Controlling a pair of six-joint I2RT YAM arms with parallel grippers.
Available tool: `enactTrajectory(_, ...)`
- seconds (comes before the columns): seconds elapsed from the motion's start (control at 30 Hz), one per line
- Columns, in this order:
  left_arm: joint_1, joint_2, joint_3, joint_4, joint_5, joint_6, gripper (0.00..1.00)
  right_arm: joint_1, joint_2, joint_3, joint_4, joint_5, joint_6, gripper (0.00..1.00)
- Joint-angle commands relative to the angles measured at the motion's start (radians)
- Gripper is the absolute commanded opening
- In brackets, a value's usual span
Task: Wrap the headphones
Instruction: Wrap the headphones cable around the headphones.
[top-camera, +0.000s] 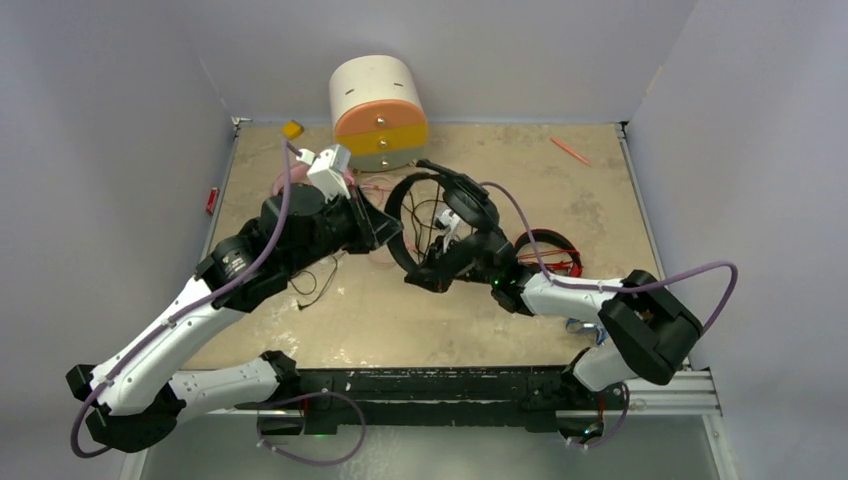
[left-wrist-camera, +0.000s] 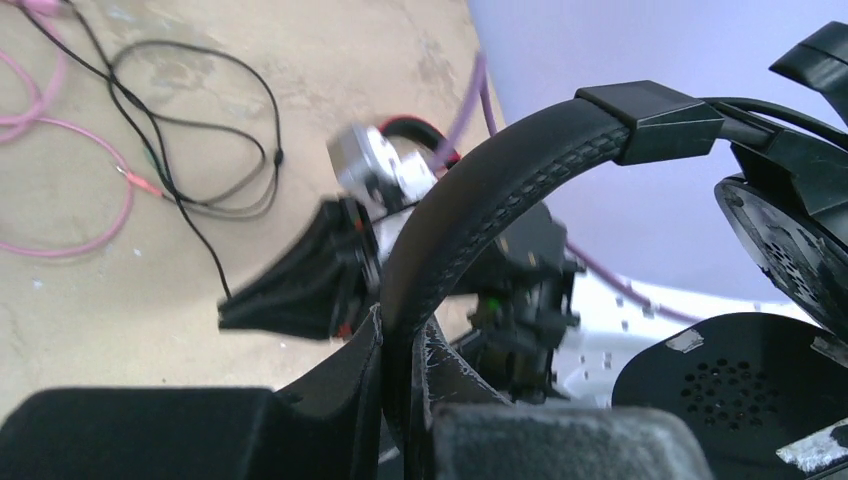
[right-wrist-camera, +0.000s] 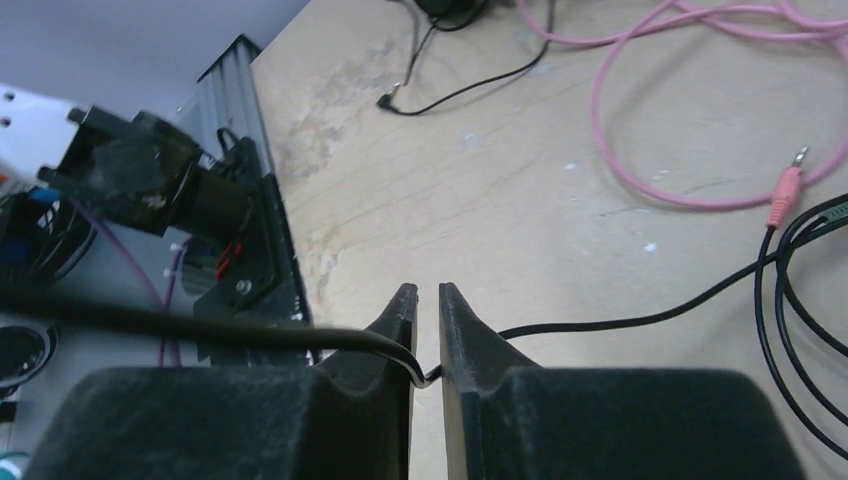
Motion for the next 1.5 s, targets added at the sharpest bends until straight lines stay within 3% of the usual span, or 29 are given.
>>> enactTrajectory(0.0, 0.130, 0.016, 0.087, 0.081, 0.014, -0.034, 0.00, 0.060, -0.010, -0.029, 0.055, 0.023, -0.019, 0.11)
enactTrajectory(0.13, 0.186, 0.040, 0.126, 0.056, -0.128, -0.010, 0.00, 0.108, -0.048, -0.050, 0.043, 0.035, -0.020, 0.02)
enactTrajectory(0.57, 0.197, 0.135, 0.101, 0.002, -0.681, 0.165, 0.00, 0.309, -0.216, 0.078, -0.273, 0.124, -0.101, 0.00)
enactTrajectory(0.9, 0.196, 0.209, -0.016, -0.038, -0.616, 0.075, 0.00, 0.360, -0.247, 0.337, -0.621, 0.284, -0.142, 0.03)
enactTrajectory(1.1, 0.196, 0.286, -0.099, -0.141, -0.627, 0.008, 0.00, 0.360, -0.227, 0.509, -0.913, 0.536, -0.177, 0.05)
enactTrajectory(1.27, 0.195, 0.300, -0.168, -0.143, -0.592, 0.053, 0.00, 0.359, -0.166, 0.636, -1.067, 0.785, -0.235, 0.06)
enactTrajectory(1.37, 0.195, 0.310, -0.168, -0.177, -0.555, 0.080, 0.00, 0.359, -0.121, 0.678, -1.121, 0.938, -0.278, 0.06)
enactTrajectory(1.47, 0.195, 0.307, -0.177, -0.187, -0.490, 0.141, 0.00, 0.359, -0.114, 0.647, -1.068, 1.120, -0.314, 0.05)
